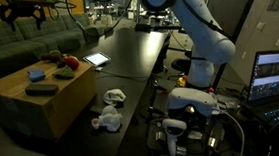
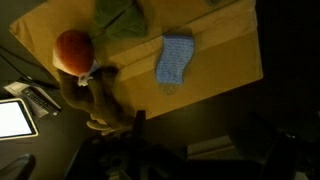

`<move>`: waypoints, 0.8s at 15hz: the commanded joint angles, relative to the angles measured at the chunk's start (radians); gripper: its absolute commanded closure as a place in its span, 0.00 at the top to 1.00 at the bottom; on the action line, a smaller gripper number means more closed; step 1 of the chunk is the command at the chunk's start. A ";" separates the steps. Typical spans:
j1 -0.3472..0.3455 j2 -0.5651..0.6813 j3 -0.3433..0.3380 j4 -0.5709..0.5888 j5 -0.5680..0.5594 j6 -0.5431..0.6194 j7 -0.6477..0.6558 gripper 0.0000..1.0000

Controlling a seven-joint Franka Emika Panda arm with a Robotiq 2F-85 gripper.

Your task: Pick up all the objects on the box and put them on table, then pick up the all the objects on the table and put them on the box

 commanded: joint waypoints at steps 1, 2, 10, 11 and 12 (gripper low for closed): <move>-0.023 -0.187 0.015 -0.242 0.019 -0.025 0.002 1.00; -0.028 -0.222 0.019 -0.286 0.024 -0.032 -0.007 1.00; -0.069 -0.485 0.025 -0.673 0.115 0.007 -0.043 1.00; -0.072 -0.518 0.024 -0.723 0.125 0.014 -0.055 1.00; -0.055 -0.547 -0.003 -0.769 0.140 0.030 -0.074 1.00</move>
